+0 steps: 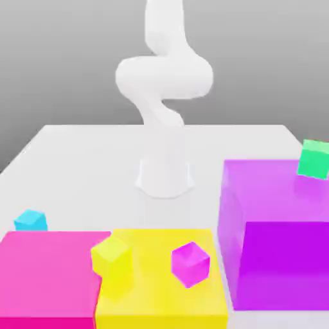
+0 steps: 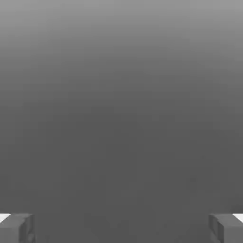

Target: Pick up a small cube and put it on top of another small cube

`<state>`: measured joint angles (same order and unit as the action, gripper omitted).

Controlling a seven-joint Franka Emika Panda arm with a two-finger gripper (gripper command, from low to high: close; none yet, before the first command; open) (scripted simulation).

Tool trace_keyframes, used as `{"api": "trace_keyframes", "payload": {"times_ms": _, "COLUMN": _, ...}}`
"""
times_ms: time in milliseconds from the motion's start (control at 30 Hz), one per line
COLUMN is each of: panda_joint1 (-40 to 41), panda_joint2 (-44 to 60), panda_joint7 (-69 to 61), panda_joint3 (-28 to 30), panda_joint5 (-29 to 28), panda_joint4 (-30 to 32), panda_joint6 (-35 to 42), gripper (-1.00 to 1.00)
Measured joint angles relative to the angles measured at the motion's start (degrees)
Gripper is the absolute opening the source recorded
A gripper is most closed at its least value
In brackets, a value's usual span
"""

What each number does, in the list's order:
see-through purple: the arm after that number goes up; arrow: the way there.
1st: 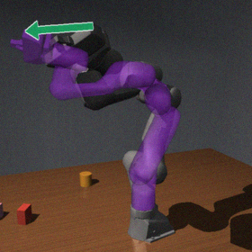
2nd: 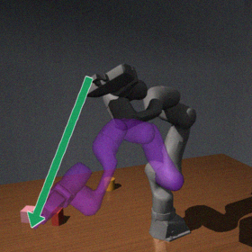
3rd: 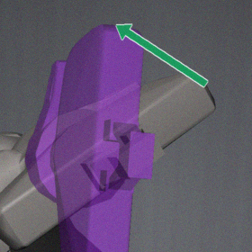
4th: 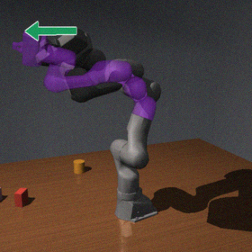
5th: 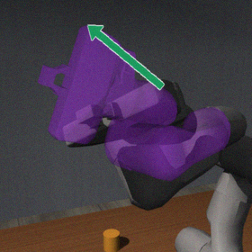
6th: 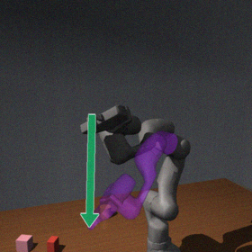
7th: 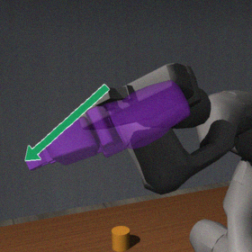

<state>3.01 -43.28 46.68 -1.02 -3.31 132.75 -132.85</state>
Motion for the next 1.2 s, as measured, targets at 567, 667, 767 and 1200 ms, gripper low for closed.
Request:
{"api": "trace_keyframes", "payload": {"times_ms": 567, "panda_joint1": 17.0, "panda_joint2": 18.7, "panda_joint7": 3.7, "panda_joint3": 0.1, "panda_joint5": -19.9, "panda_joint4": 6.0, "panda_joint6": -5.4, "gripper": 0.00}}
{"api": "trace_keyframes", "payload": {"times_ms": 667, "panda_joint1": 19.2, "panda_joint2": 22.0, "panda_joint7": 3.5, "panda_joint3": 1.4, "panda_joint5": -22.3, "panda_joint4": 7.1, "panda_joint6": -6.3, "gripper": 0.00}}
{"api": "trace_keyframes", "payload": {"times_ms": 767, "panda_joint1": 21.2, "panda_joint2": 25.1, "panda_joint7": 3.0, "panda_joint3": 2.9, "panda_joint5": -24.3, "panda_joint4": 8.2, "panda_joint6": -7.4, "gripper": 0.00}}
{"api": "trace_keyframes", "payload": {"times_ms": 1200, "panda_joint1": 28.2, "panda_joint2": 37.4, "panda_joint7": -4.0, "panda_joint3": 11.3, "panda_joint5": -25.7, "panda_joint4": 13.5, "panda_joint6": -14.2, "gripper": 0.00}}
